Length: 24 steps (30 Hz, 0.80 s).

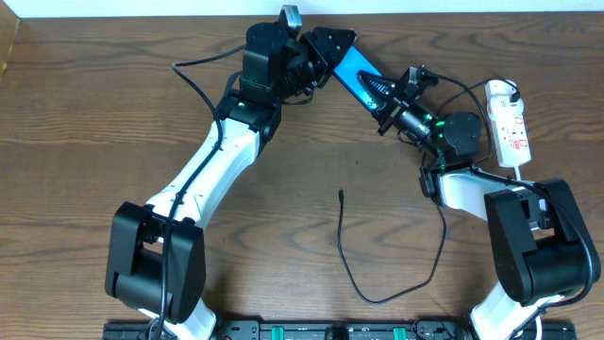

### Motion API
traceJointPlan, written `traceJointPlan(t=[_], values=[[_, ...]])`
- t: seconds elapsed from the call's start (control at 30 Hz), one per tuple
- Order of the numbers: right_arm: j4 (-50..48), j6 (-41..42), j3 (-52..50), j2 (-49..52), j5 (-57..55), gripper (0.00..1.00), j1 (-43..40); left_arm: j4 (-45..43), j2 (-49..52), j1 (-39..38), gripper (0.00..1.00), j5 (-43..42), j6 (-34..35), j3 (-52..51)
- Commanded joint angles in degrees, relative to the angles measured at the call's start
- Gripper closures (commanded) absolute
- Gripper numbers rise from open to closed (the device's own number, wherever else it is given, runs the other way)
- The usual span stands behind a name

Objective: Plug charger to phone and switch on socket

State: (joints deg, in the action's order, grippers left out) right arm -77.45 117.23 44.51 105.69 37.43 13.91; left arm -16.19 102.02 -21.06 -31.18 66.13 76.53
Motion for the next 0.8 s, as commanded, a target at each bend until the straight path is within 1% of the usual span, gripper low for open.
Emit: traceJointPlan(t=[0.0, 0.07, 0.17, 0.43, 0.57, 0.77], values=[[-0.5, 0.3, 0.7, -0.4, -1.1, 0.99, 0.4, -0.4, 0.7, 0.1, 0.49, 0.3, -2.1, 0.1], [-0.5, 0.3, 0.7, -0.4, -1.1, 0.99, 0.4, -0.4, 0.7, 0.1, 0.5, 0.3, -2.3, 0.1], [-0.6, 0.3, 0.7, -0.4, -1.1, 0.99, 0.4, -0.4, 0.7, -0.3, 0.5, 0.3, -5.1, 0.0], [-0.6, 0.3, 0.7, -0.4, -1.1, 0.99, 0.4, -0.4, 0.8, -2.5, 0.5, 1.7, -5.0, 0.1], [-0.6, 0.3, 0.7, -0.4, -1.1, 0.99, 0.4, -0.2, 0.8, -2.6, 0.58, 3.4, -5.0, 0.1], [-0.5, 0.3, 0.7, -0.4, -1.1, 0.98, 0.4, -0.2, 0.8, -2.7, 0.63, 3.8, -5.0, 0.1]])
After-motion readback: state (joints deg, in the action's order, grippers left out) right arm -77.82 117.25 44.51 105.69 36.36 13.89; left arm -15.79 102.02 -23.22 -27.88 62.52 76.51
